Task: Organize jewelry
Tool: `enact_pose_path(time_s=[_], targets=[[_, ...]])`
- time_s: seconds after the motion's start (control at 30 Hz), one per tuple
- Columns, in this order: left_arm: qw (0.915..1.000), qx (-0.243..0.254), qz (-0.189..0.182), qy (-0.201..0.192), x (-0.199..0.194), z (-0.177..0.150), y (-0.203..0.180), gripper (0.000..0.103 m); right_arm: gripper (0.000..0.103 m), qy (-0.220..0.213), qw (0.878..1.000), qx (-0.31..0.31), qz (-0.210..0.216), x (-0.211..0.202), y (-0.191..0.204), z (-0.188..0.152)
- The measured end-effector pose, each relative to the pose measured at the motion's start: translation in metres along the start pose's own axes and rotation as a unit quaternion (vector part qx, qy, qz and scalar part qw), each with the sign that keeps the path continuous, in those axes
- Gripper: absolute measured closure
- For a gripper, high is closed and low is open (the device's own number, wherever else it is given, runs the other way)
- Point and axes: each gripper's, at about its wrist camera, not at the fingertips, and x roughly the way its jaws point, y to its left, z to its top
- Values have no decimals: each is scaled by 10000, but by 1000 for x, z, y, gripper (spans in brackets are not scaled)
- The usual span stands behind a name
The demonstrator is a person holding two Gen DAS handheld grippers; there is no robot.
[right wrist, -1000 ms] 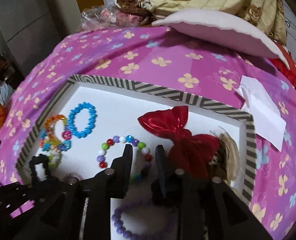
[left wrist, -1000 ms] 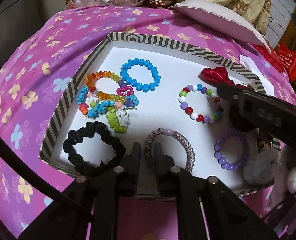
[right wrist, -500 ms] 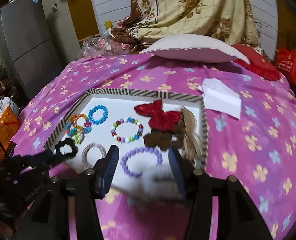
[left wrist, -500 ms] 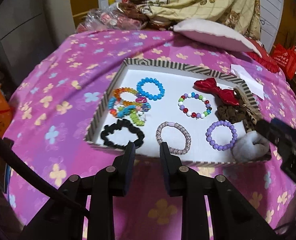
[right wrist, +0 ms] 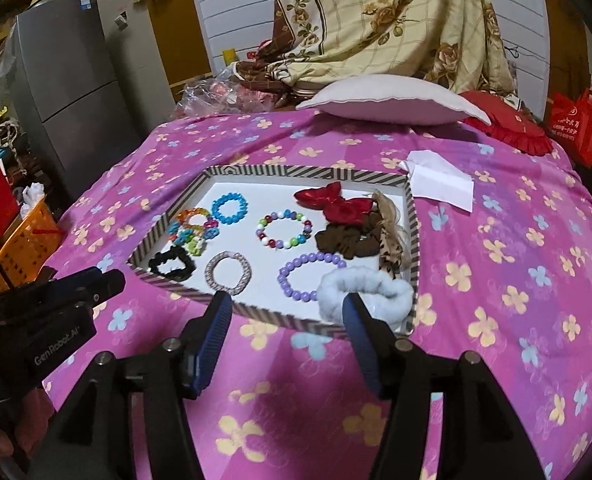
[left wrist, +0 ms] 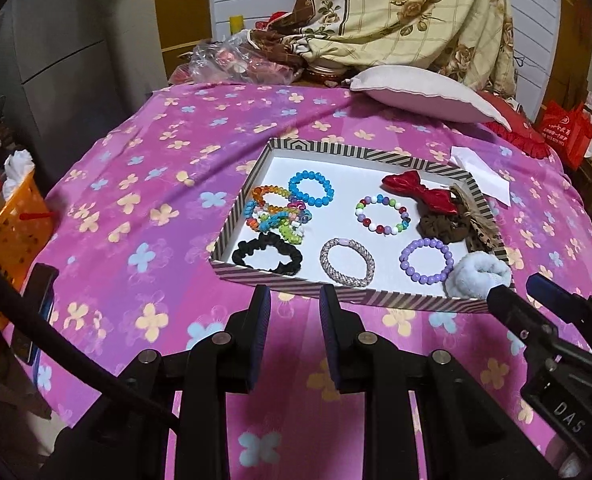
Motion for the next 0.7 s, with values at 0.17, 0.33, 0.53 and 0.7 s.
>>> enact_pose_path(time_s=[0.17, 0.33, 0.53, 0.7], targets=[[10000, -17, 31, -18, -7, -4, 1, 59, 42, -28, 10000, -59, -21, -7, 5, -2], [10000, 9, 47, -60, -12, -7, 1, 59, 42, -33, 10000, -68, -3, -11, 6, -3], [9999, 38, 59, -106, -18, -10, -1, 59, 41, 7, 10000, -89, 16, -13, 8, -6], [9999, 31, 65, -117, -19, -10, -1, 59, 41, -9, 9999, -119, 20, -15, 8, -7]])
